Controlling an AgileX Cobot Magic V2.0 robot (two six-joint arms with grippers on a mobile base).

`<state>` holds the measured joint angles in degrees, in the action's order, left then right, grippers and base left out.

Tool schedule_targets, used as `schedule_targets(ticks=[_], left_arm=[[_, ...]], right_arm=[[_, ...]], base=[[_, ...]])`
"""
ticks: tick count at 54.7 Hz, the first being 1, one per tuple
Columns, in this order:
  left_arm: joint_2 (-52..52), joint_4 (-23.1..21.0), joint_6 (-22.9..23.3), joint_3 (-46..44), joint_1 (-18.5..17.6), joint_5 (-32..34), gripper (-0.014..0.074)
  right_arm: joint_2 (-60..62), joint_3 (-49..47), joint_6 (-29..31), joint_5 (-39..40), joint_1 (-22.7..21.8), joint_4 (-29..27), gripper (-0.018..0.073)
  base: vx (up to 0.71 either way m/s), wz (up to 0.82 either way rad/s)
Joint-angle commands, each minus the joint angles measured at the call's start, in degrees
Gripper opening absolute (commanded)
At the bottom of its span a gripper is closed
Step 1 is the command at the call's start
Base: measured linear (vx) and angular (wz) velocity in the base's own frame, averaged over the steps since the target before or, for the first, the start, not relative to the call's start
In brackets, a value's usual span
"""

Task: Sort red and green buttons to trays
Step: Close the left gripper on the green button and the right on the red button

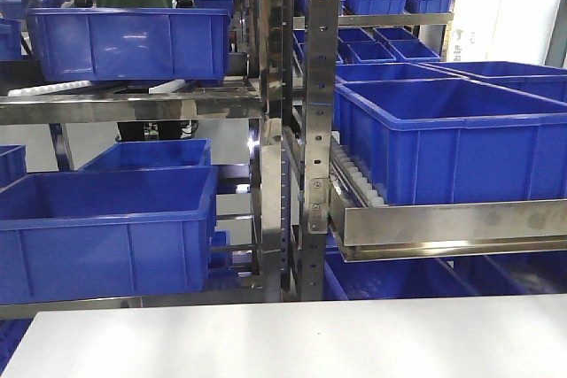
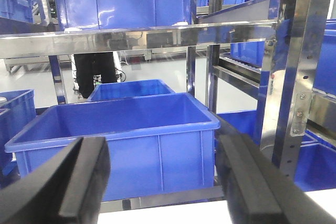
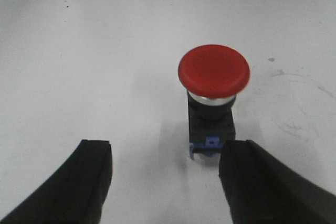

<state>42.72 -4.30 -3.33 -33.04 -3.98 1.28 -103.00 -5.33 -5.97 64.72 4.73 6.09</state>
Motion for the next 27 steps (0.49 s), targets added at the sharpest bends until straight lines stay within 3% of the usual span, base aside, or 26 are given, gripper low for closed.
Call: schedule_targets(ticks=[1,27], left_arm=[[0.0,-0.5,0.1,-2.2,-0.1,4.3,0.0554],[0.0,-0.5,0.1,-2.2,-0.1,3.7,0.0554]], right_arm=[[-0.4,-3.2,0.3,12.0,-0.3,0.0,0.0496],[-9.1,-12.1,0.6,11.9,-0.3,-3.2,0.0496]], base=[[0.00,0.00],[0.00,0.00]])
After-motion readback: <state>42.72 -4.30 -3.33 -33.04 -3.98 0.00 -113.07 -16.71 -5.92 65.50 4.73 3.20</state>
